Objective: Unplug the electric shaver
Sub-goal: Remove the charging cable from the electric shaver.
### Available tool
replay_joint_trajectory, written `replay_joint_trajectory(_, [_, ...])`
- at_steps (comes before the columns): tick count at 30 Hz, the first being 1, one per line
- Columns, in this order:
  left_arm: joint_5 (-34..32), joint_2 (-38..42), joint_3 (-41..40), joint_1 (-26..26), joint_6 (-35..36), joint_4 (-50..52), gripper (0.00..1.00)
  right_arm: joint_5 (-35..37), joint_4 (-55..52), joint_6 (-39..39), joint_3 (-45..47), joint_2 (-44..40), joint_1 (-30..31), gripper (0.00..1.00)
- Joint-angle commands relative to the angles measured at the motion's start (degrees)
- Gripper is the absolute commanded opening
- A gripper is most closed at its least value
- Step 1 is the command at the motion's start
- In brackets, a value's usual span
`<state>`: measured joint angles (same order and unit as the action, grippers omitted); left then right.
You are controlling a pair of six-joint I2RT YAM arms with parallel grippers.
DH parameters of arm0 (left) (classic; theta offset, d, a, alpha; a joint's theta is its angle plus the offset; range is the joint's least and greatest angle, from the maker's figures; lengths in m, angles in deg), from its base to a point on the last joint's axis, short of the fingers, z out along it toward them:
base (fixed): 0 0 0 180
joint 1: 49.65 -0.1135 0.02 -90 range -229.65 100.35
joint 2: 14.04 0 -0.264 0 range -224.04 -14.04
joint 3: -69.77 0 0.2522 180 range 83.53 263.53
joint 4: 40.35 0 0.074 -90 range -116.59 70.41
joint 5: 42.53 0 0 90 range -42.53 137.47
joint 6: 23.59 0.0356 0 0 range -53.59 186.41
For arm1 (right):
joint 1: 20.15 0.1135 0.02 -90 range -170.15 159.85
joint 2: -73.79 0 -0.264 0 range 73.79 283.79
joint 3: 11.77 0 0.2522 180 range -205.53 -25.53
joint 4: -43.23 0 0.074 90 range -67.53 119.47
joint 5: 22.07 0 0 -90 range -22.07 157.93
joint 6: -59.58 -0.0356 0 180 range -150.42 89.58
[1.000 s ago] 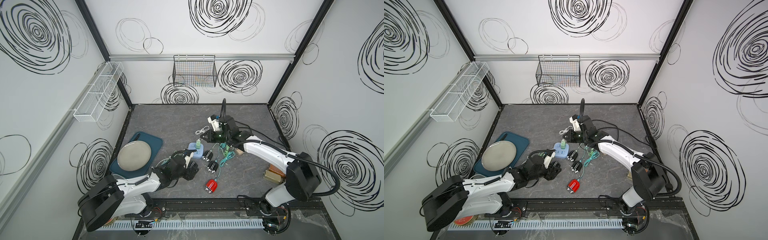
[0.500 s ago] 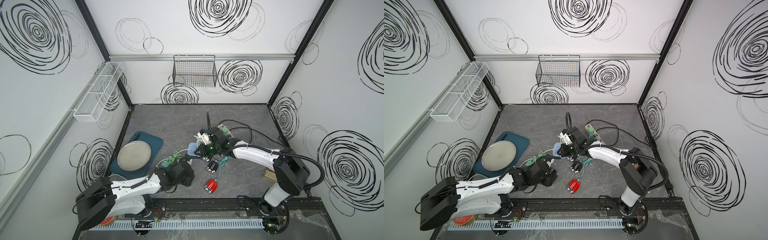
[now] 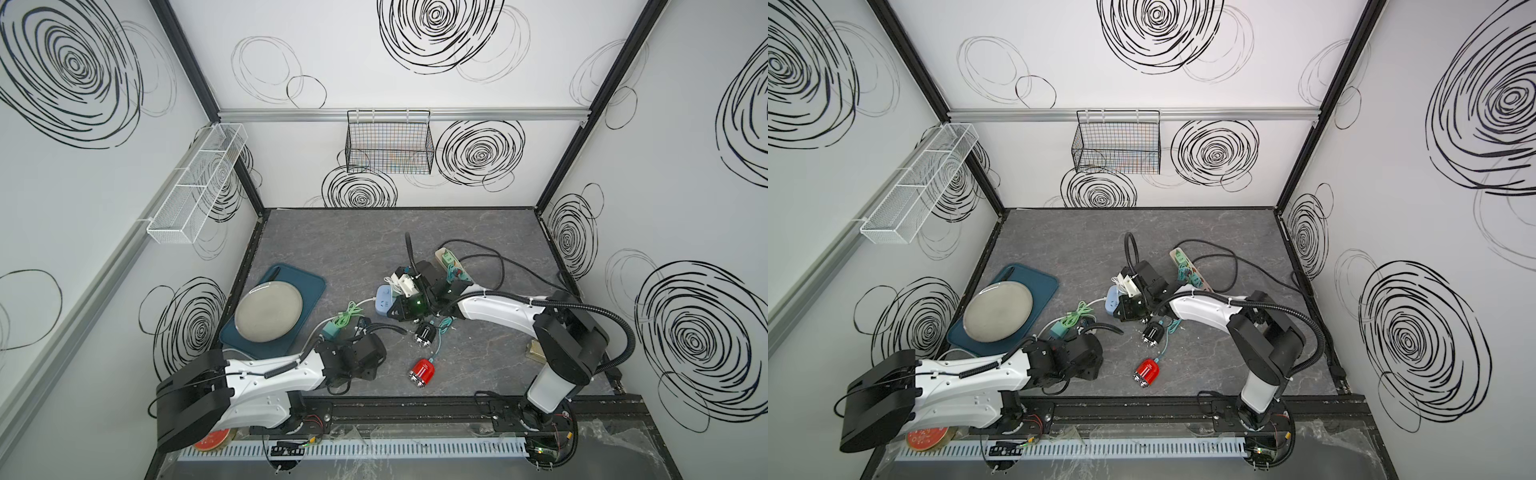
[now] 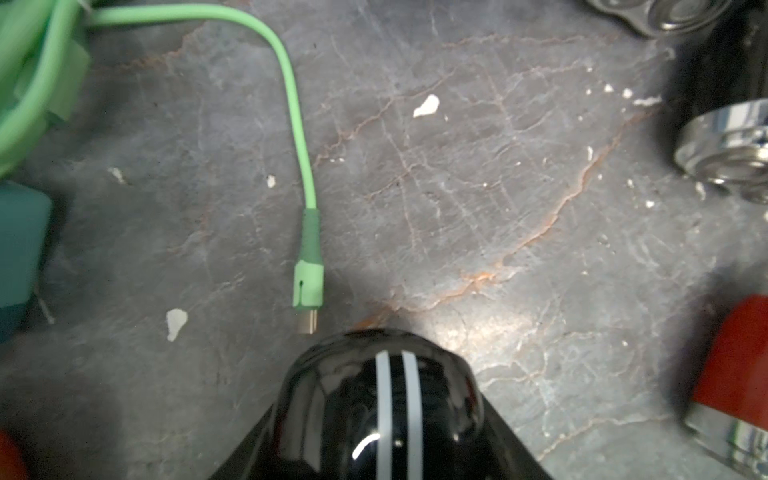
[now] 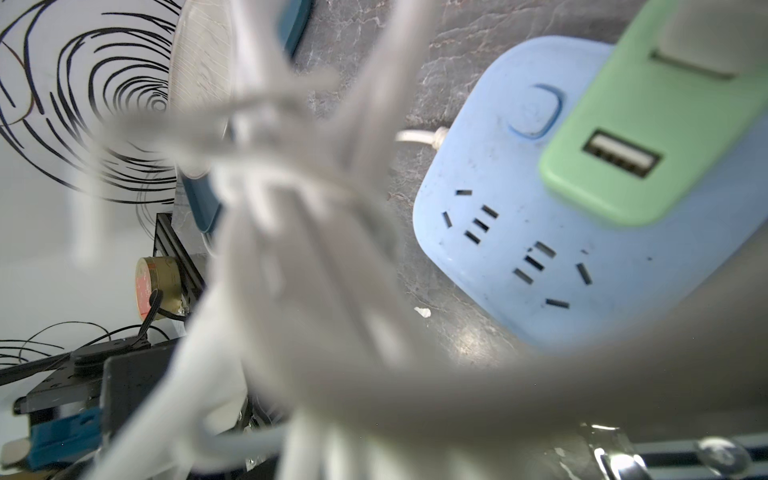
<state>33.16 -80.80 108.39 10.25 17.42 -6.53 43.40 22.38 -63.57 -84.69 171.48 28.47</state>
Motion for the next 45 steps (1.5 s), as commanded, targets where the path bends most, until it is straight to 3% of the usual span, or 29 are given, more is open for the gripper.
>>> replay_joint_trajectory(1, [-0.8, -1.3, 0.4, 0.1, -3.2, 2.4, 0.38, 0.9, -0.6, 0.0, -1.0, 1.1, 0.5, 0.04])
replay_joint_trajectory(3, [-0.8, -1.3, 0.3, 0.3, -3.4, 2.6, 0.41, 1.2, -0.7, -0.2, -0.9, 1.2, 0.5, 0.04])
replay_joint_trajectory(7, [-1.2, -0.6, 0.2, 0.5, -3.7, 3.0, 0.59, 1.6, -0.7, -0.2, -0.9, 1.2, 0.8, 0.05])
replay_joint_trajectory(21, [-2.0, 0.6, 0.4, 1.5, -4.6, 4.8, 0.73, 2.3, -0.1, -0.5, 0.4, 0.5, 0.8, 0.05])
replay_joint_trajectory(25, [-2.6, 2.4, 1.6, 2.0, -4.8, 7.2, 0.83, 2.6, -0.3, -0.4, 0.4, 0.5, 0.8, 0.05])
replay_joint_trajectory(26, [-2.3, 3.3, 2.2, 1.9, -4.6, 7.5, 0.86, 2.7, -0.3, -0.4, 0.3, 0.5, 0.8, 0.06])
replay_joint_trajectory(28, [-1.4, 5.5, 3.3, 1.3, -4.0, 7.4, 0.88, 3.1, -0.4, -0.4, 0.4, 0.6, 0.8, 0.17])
replay_joint_trajectory(32, [1.0, 9.9, 6.9, -2.4, -0.5, 8.2, 0.86, 5.2, -1.4, -0.6, 1.3, 0.0, 0.8, 0.31])
replay_joint_trajectory(36, [4.1, 12.2, 10.0, -9.3, 5.1, 8.7, 0.83, 8.4, -2.5, -0.4, 2.7, -2.6, 0.7, 0.42])
replay_joint_trajectory(42, [9.6, 11.5, 10.7, -21.3, 12.2, 2.1, 0.74, 14.3, -10.4, 4.0, 0.7, -7.9, -0.1, 0.5])
replay_joint_trajectory(45, [13.5, 8.2, 11.8, -24.7, 14.9, -3.7, 0.72, 15.9, -14.4, 5.3, 0.0, -10.6, -1.0, 0.53])
